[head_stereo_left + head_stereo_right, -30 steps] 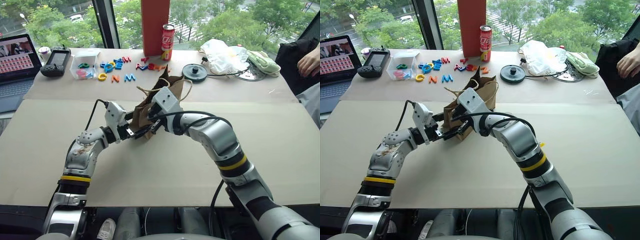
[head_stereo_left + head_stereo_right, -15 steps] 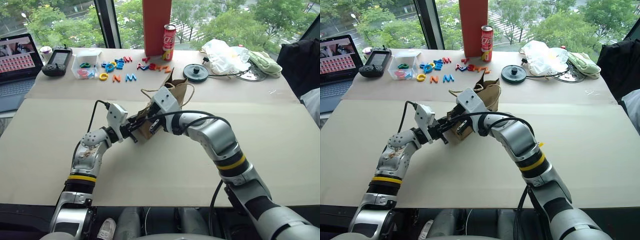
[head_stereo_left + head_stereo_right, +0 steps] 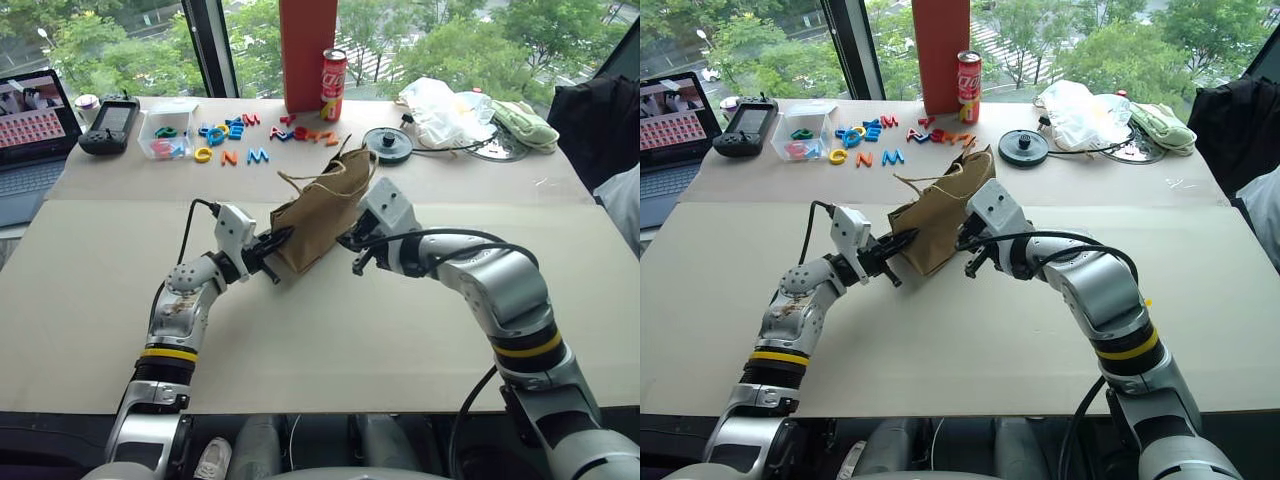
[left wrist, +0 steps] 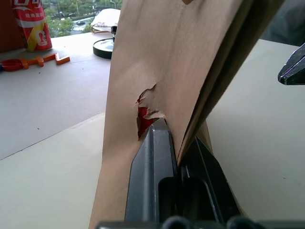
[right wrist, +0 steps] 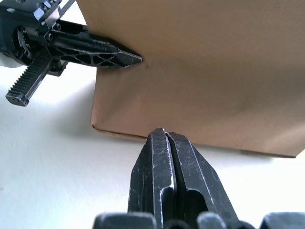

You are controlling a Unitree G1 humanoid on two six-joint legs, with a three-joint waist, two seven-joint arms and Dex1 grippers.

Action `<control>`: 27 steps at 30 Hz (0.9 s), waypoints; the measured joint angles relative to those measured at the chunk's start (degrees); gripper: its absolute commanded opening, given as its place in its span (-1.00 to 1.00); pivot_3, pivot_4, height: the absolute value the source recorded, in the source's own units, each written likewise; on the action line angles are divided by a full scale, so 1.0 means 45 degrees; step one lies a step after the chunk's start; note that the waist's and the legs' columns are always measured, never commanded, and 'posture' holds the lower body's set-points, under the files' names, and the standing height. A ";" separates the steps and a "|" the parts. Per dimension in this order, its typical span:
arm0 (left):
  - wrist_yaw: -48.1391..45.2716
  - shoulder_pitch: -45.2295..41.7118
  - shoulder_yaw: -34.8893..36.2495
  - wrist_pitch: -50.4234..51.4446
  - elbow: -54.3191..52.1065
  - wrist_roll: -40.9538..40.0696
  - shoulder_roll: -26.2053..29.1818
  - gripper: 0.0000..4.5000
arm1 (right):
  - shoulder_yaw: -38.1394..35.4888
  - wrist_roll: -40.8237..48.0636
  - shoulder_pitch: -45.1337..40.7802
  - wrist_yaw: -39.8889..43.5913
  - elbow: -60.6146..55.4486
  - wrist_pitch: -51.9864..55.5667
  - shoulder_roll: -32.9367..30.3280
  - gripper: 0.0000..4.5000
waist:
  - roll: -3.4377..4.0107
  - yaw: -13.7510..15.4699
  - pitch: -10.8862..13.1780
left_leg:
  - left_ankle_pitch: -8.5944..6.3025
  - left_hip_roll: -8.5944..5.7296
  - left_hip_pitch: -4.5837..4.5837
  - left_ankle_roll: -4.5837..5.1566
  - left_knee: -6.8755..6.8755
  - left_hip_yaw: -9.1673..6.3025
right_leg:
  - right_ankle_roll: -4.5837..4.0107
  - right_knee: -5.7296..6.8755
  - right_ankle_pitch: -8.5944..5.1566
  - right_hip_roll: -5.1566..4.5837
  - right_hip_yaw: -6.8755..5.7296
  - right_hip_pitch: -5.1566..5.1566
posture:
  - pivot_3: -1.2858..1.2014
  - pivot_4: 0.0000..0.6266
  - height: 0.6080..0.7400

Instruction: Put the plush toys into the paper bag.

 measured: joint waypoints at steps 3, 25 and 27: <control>-0.0147 -0.0007 0.0128 -0.0010 0.0001 -0.0082 0.0005 -0.96 | -0.0435 0.0011 0.0036 -0.0045 0.0022 -0.0088 0.0012 -1.00 | 0.0000 0.0043 0.0000 | 0.0000 -0.0007 -0.0004 -0.0001 0.0002 0.0003 | 0.0000 -0.0007 0.0000 -0.0011 0.0000 0.0002 | 0.03 -0.52 0.98; -0.7303 -0.1117 0.0247 0.3008 -0.1986 -0.3187 0.4466 -0.96 | -0.7984 0.6064 0.0029 0.4094 0.1985 -0.1334 -0.2728 -1.00 | 0.0008 0.0080 0.0006 | -0.0009 -0.0007 0.0009 0.0014 -0.0004 0.0009 | 0.0003 -0.0017 -0.0002 -0.0005 0.0007 0.0019 | 0.03 -0.52 0.98; -0.7892 -0.1107 -0.0114 0.2765 -0.1765 -0.3011 0.4493 -0.96 | -0.7901 0.6135 0.0157 0.4222 0.2102 -0.1343 -0.2908 -1.00 | 0.0008 0.0085 0.0007 | -0.0009 -0.0008 0.0000 0.0014 -0.0003 0.0014 | 0.0003 -0.0021 -0.0002 -0.0008 0.0011 0.0010 | 0.03 -0.52 0.98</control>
